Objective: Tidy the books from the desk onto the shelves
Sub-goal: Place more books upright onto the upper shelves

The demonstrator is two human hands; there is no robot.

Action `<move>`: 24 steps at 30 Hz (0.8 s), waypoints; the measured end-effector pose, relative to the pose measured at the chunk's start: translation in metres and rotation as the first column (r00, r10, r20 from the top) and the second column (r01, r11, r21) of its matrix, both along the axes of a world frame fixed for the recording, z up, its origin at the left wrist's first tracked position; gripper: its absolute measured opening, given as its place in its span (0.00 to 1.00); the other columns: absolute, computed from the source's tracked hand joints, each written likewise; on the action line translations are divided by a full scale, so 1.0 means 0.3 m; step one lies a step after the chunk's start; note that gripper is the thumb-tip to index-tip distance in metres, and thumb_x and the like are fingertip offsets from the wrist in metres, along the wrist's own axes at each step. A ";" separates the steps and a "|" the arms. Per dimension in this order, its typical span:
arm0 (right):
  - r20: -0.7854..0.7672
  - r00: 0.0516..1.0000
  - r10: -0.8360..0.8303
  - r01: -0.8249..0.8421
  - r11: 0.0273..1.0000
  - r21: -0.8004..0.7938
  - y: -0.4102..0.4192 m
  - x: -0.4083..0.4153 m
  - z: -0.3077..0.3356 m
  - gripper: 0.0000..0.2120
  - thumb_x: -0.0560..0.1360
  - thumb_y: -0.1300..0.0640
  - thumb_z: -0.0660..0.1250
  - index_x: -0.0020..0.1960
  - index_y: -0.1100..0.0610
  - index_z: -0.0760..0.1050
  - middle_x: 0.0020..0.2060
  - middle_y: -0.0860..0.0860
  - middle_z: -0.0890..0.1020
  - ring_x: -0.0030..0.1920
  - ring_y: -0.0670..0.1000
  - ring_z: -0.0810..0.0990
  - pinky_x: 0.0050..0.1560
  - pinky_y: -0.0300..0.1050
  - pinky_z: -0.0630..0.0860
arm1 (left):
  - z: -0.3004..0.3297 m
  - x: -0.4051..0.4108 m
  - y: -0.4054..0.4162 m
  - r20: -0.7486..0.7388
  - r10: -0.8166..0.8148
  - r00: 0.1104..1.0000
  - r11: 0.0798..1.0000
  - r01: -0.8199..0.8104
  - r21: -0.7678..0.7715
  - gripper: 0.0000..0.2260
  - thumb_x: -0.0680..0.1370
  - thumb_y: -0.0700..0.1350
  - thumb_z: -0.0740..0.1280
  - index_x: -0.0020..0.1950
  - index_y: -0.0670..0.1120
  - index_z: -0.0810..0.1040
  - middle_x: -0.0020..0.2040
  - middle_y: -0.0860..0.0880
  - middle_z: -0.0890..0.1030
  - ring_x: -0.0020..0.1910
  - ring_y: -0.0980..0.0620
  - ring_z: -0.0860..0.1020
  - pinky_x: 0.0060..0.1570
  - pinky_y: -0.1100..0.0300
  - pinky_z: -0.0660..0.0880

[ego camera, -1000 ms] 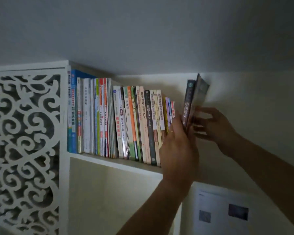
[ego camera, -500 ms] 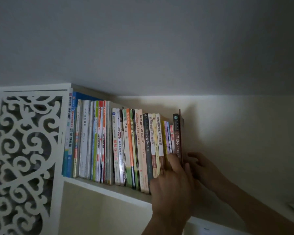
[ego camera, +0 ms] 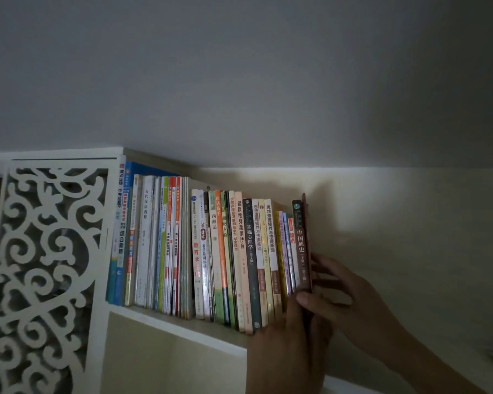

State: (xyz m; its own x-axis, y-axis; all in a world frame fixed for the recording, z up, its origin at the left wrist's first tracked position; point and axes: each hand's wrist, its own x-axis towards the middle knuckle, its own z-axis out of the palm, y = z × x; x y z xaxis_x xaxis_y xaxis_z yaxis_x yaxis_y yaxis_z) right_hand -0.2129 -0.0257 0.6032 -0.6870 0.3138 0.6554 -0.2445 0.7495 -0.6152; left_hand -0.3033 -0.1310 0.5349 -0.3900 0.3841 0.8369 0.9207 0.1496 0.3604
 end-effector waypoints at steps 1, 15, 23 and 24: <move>-0.009 1.000 -0.006 0.006 1.000 0.013 0.004 0.004 -0.002 0.38 0.63 0.36 0.79 0.70 0.39 0.72 0.60 0.36 0.81 0.59 0.39 0.81 0.61 0.47 0.79 | 0.006 -0.009 -0.017 0.000 -0.035 0.999 0.997 0.035 0.062 0.22 0.83 0.67 0.52 0.70 0.60 0.72 0.51 0.56 0.86 0.41 0.60 0.85 0.41 0.62 0.84; 0.103 0.995 -0.019 0.018 1.000 0.013 0.051 0.032 -0.053 0.33 0.68 0.51 0.81 0.68 0.35 0.72 0.56 0.38 0.84 0.58 0.41 0.82 0.61 0.46 0.80 | 0.012 -0.103 -0.079 -0.126 0.117 0.985 0.987 -0.130 -0.096 0.44 0.59 0.77 0.66 0.74 0.68 0.65 0.62 0.54 0.64 0.60 0.52 0.65 0.57 0.55 0.70; 0.153 0.983 -0.103 0.084 0.989 0.125 0.038 0.062 -0.080 0.28 0.66 0.49 0.82 0.63 0.37 0.77 0.53 0.33 0.84 0.54 0.37 0.83 0.59 0.41 0.80 | 0.034 -0.083 -0.105 -0.082 0.045 0.996 0.989 -0.056 -0.135 0.39 0.62 0.73 0.64 0.73 0.69 0.65 0.60 0.57 0.56 0.60 0.57 0.57 0.64 0.56 0.70; 0.154 0.983 -0.099 0.083 0.991 0.109 0.040 0.062 -0.079 0.28 0.66 0.50 0.82 0.63 0.38 0.77 0.53 0.34 0.84 0.53 0.38 0.83 0.58 0.41 0.80 | 0.034 -0.082 -0.104 -0.083 0.042 0.996 0.991 -0.052 -0.126 0.38 0.63 0.73 0.66 0.73 0.69 0.66 0.60 0.57 0.57 0.60 0.57 0.58 0.63 0.56 0.70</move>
State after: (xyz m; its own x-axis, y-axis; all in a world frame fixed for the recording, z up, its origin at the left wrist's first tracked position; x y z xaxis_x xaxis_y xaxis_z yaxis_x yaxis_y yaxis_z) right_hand -0.1944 -0.0137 0.5794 -0.7566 0.3171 0.5718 -0.0775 0.8249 -0.5599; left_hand -0.3280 -0.1622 0.5452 -0.3441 0.4728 0.8112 0.9366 0.2333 0.2613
